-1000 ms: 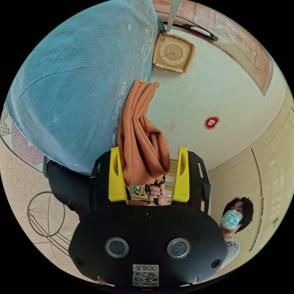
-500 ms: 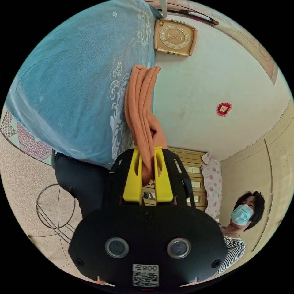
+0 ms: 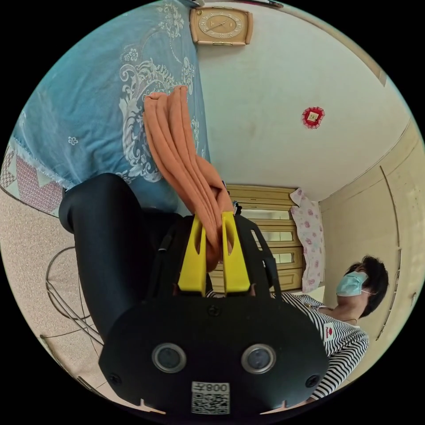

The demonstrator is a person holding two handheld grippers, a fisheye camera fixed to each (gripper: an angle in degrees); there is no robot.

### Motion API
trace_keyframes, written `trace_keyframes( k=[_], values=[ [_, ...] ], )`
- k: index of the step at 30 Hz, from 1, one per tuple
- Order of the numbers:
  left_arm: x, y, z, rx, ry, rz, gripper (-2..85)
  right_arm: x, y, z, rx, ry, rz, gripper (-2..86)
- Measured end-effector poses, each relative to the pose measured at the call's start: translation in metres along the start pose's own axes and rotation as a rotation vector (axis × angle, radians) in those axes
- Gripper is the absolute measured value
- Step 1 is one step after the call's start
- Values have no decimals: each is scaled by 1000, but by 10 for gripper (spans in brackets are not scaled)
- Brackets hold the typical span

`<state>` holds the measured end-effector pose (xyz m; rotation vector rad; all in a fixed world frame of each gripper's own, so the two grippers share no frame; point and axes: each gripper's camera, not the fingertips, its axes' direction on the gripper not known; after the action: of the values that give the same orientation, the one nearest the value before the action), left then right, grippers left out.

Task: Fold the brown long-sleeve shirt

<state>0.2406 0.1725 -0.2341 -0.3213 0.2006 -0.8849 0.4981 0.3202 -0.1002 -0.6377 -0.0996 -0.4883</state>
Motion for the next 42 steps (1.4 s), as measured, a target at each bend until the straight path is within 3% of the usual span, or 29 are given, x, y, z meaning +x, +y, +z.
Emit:
trace_keyframes(
  k=[9,21,28,36,39,42],
  values=[
    [-42,-1,80,-57,30,73,70,11,72,-76,63,-26,-66,57],
    [-64,-90,249,-166,-6,254,67,-6,105,-244,201,4,-193,46],
    [-72,-162,407,-215,34,344,66,-38,112,-400,335,97,-274,44],
    [-38,-182,602,-276,167,679,67,-101,190,-587,510,254,-473,44],
    [-62,-170,681,-336,200,732,68,-93,238,-646,568,329,-475,45],
    [-124,-153,761,-440,122,712,69,-43,287,-690,624,387,-366,47]
  ],
)
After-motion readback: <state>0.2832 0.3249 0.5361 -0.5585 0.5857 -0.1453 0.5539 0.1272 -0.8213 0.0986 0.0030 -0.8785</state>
